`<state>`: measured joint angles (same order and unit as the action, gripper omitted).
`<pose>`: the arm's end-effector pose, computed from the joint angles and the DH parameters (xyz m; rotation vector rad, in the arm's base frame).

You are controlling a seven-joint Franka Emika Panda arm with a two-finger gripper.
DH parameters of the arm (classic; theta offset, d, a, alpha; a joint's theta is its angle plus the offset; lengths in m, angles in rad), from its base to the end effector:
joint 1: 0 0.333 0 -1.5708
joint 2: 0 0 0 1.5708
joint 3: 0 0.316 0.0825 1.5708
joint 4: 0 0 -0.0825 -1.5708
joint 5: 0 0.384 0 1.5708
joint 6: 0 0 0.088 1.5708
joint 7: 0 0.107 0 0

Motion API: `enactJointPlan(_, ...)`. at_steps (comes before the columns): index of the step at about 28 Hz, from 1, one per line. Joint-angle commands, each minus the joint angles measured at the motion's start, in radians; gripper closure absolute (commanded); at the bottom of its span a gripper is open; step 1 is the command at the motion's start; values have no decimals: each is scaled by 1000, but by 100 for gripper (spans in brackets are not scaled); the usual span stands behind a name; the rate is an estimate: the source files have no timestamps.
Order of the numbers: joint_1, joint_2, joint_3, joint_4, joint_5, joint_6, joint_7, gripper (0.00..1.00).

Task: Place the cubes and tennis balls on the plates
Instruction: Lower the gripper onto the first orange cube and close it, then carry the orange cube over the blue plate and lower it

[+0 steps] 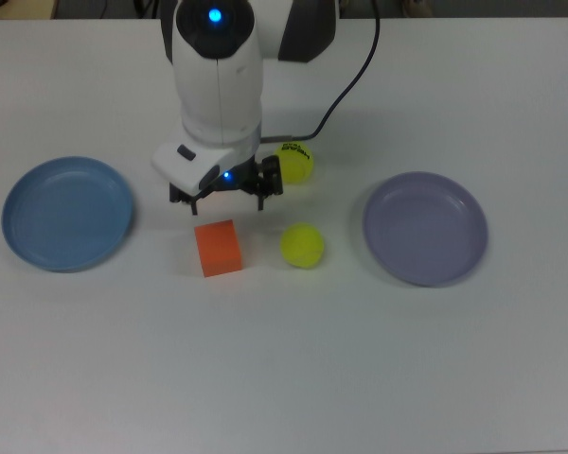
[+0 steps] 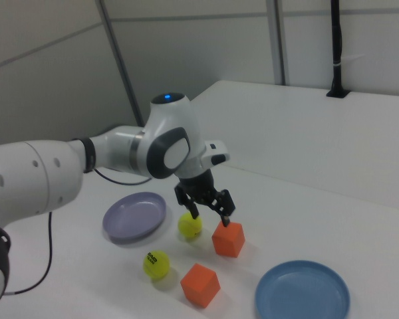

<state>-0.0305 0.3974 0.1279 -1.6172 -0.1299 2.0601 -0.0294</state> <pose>0.6717 0.0487 0.4011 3.0637 0.2672 0.0795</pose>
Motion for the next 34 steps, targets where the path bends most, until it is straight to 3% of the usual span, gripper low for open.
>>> enactJointPlan(1, -3, 44, -8, -6, -79, 67, 52, 0)
enactJointPlan(7, -3, 113, -8, -6, -134, 129, 78, 0)
enactJointPlan(13, -2, 123, -8, -6, -134, 132, 83, 3)
enactJointPlan(17, -9, 123, -10, -6, -134, 132, 80, 69)
enactJointPlan(18, -14, 123, -10, -4, -132, 132, 77, 90)
enactJointPlan(20, -19, 123, -11, -4, -132, 132, 77, 100)
enactJointPlan(28, -97, 71, -10, -6, -116, 120, 49, 100)
enactJointPlan(34, -202, 40, -8, -4, -44, 91, -50, 100)
